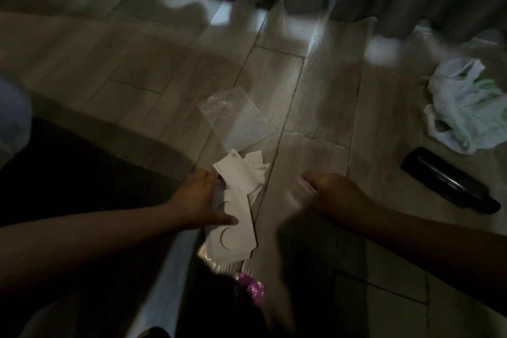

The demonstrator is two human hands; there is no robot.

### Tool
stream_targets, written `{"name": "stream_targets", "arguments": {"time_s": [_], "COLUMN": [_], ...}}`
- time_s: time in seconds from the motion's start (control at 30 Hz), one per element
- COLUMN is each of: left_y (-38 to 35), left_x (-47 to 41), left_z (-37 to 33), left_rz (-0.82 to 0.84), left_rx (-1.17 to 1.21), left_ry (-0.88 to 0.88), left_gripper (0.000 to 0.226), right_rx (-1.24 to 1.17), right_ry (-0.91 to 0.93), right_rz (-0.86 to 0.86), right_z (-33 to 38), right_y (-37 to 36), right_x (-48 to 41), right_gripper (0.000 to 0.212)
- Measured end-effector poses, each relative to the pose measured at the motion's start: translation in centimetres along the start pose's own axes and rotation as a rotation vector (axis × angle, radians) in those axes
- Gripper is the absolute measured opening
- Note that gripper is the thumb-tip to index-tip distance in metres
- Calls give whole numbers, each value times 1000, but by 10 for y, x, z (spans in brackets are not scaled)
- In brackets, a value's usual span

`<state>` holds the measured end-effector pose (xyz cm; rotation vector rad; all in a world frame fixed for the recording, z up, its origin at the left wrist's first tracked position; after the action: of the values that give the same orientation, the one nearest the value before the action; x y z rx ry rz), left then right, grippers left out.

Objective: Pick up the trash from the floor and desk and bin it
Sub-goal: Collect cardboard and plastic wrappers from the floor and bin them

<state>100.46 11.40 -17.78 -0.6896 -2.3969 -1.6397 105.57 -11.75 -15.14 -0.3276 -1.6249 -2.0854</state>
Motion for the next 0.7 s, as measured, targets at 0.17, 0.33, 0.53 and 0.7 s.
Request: {"name": "stream_targets", "arguments": {"time_s": [0.17,0.33,0.53,0.7], "left_y": [-9,-20,-23,5], "left_x": [-1,0,10,16], "left_z": [-1,4,11,-8], "left_rz": [-14,-60,-105,-219], "left_rx": [-80,136,110,-94], "left_ry": [-10,-2,13,-196], "left_gripper": [101,84,62,83], "right_rx": [29,84,96,40], "right_ry": [26,17,-17,-7], "right_rz": [-128,-116,-121,-67], "right_z": [3,1,-3,-1], "right_y": [19,21,23,19], "right_x": [-3,-5,-3,-4], "right_gripper": [29,32,32,27]}}
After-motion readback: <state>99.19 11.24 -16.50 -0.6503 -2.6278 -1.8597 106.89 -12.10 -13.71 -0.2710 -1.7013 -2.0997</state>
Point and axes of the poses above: each hand's wrist, its own x-axis away from the middle knuckle, its own y-axis out of the back of the hand, z = x × y, the point moved 9 cm from there along -x, towards the middle knuckle, and after that the axes turned 14 degrees about -y, right-handed, at the moved point
